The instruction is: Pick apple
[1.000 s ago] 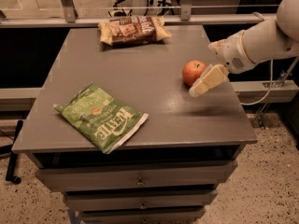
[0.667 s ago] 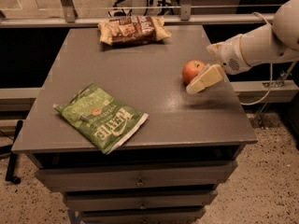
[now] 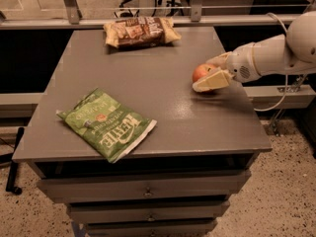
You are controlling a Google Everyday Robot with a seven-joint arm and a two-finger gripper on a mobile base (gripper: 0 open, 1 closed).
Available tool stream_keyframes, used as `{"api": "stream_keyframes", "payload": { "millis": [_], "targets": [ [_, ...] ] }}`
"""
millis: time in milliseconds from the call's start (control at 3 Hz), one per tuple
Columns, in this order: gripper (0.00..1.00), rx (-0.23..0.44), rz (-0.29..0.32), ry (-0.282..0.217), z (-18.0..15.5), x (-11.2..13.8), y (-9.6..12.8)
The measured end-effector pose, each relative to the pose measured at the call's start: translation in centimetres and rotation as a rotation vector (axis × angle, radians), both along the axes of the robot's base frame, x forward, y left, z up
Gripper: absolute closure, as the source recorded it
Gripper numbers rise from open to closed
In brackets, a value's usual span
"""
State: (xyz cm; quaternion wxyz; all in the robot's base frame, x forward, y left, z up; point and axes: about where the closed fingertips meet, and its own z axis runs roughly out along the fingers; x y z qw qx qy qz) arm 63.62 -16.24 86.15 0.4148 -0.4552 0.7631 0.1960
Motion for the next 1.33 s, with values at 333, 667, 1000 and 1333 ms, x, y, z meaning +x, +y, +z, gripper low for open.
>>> {"api": "stream_keyframes", "payload": {
  "millis": [333, 667, 1000, 1333],
  "targets": [
    [0.64, 0.058, 0.012, -0.012, 0.8, -0.4, 0.3],
    [0.88, 0.103, 0.031, -0.031, 2.5, -1.2, 0.8],
    [1.0, 0.176, 0.051, -0.066, 7.4, -3.2, 0.9],
    [1.0, 0.183, 0.056, -0.064, 7.5, -3.2, 1.2]
  ]
}}
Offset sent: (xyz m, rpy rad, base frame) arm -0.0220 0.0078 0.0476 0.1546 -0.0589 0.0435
